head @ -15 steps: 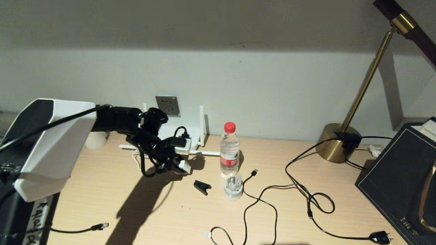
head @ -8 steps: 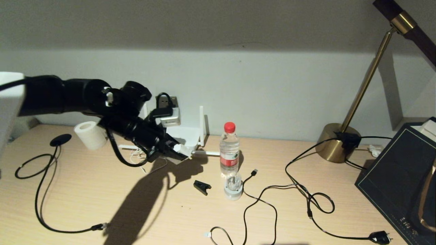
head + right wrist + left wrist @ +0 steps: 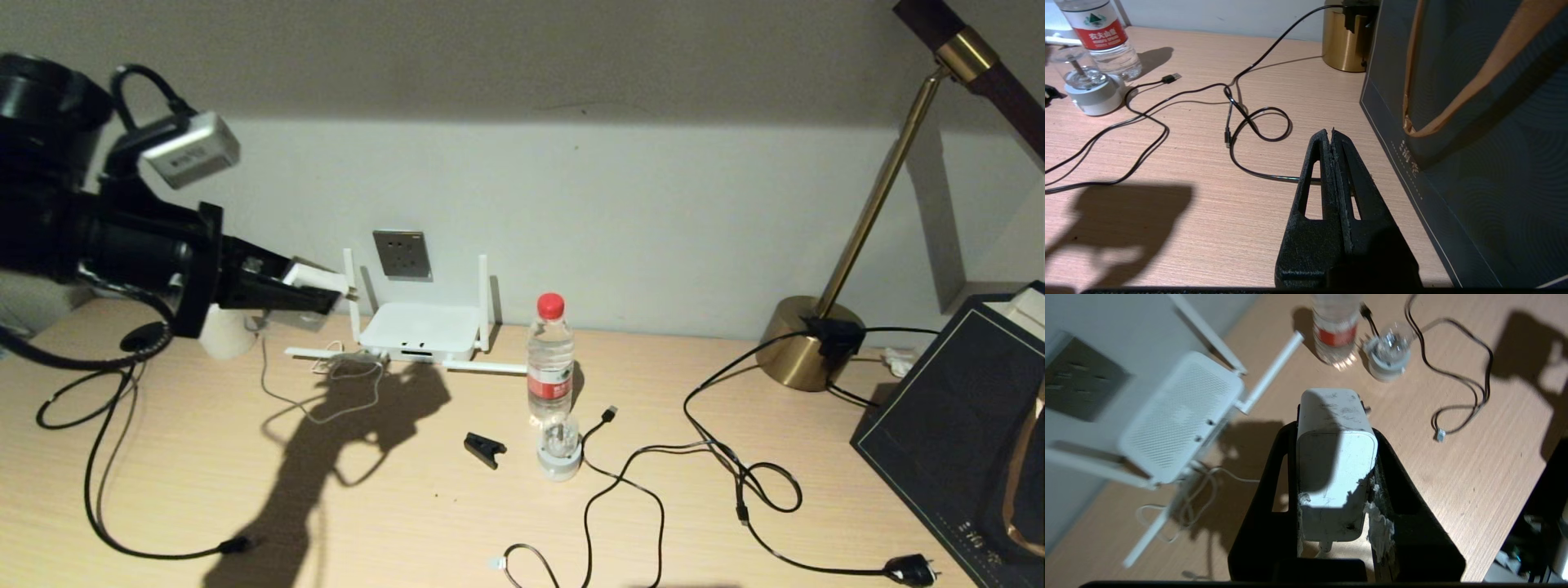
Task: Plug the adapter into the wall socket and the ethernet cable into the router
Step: Align plug and socket
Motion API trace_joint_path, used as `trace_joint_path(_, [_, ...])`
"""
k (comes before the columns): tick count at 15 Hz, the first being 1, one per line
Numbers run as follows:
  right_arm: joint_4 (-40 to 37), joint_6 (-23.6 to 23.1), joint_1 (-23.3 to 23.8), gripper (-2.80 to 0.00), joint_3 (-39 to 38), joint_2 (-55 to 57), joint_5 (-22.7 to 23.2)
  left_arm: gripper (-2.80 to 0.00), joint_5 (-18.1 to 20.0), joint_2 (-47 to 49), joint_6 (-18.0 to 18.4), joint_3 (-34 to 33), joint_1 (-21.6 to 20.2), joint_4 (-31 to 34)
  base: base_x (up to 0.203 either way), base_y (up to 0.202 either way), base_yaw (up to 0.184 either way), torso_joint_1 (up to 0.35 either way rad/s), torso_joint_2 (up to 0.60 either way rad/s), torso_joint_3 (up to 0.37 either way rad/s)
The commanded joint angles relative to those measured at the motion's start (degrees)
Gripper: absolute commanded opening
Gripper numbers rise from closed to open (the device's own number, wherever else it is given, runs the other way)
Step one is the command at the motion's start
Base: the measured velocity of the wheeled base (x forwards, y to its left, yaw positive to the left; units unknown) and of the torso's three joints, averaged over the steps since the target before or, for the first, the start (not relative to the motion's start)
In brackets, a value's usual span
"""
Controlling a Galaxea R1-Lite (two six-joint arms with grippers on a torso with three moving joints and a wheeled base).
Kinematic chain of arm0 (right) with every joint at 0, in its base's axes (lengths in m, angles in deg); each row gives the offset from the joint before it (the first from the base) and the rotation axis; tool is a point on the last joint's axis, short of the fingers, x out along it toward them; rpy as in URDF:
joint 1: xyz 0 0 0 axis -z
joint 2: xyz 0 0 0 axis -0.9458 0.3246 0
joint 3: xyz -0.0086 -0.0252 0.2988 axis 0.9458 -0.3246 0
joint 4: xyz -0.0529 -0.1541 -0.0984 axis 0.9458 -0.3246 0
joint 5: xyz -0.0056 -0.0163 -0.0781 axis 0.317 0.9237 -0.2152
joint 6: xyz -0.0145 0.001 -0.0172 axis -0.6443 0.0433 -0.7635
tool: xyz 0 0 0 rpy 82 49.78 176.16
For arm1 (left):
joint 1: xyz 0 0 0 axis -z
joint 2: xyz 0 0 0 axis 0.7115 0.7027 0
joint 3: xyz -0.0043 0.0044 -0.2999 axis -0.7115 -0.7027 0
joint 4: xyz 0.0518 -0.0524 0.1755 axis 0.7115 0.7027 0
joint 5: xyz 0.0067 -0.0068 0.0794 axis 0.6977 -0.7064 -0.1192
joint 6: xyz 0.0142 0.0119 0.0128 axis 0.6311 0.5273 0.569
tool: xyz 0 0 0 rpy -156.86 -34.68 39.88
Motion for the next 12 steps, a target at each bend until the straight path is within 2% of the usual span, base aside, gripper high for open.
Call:
trace_joint_path(1, [0.0, 0.0, 0.0, -2.80, -0.3, 0.1, 0.0, -2.80, 0.2, -8.3, -5.2, 1.3, -3.8, -0.7, 0.000, 0.000, 0.000, 0.000, 0.00, 0.000])
trace_joint_path(2, [0.0, 0.0, 0.0, -2.80, -0.3, 0.1, 0.0, -2.80, 0.2, -10.3, -9.9, 2.3, -4.7, -2.1, 0.000, 0.000, 0.000, 0.000, 0.00, 0.000])
trace_joint_path(4, [0.0, -0.1, 0.0, -2.80, -0.3, 0.1, 0.0, -2.80, -0.1, -14.1, -16.6, 3.2, -5.2, -5.8, 0.000, 0.000, 0.000, 0.000, 0.00, 0.000])
trace_joint_path(6, [0.0, 0.0, 0.0, -2.80, -0.3, 0.1, 0.0, -2.80, -0.4, -18.3, -21.5, 2.3, -5.3, -7.5, 0.000, 0.000, 0.000, 0.000, 0.00, 0.000])
trace_joint_path(8, [0.0, -0.1, 0.0, -2.80, -0.3, 0.1, 0.0, -2.80, -0.5, -22.3, -27.2, 0.3, -5.3, -7.9, 0.000, 0.000, 0.000, 0.000, 0.00, 0.000])
trace_joint_path(10, [0.0, 0.0, 0.0, -2.80, -0.3, 0.1, 0.0, -2.80, -0.5, -25.1, -37.3, -1.6, -5.3, -8.8, 0.000, 0.000, 0.000, 0.000, 0.00, 0.000])
trace_joint_path(12, [0.0, 0.0, 0.0, -2.80, -0.3, 0.1, 0.0, -2.80, -0.9, -29.2, -42.7, -7.9, -5.3, -10.9, 0.000, 0.000, 0.000, 0.000, 0.00, 0.000])
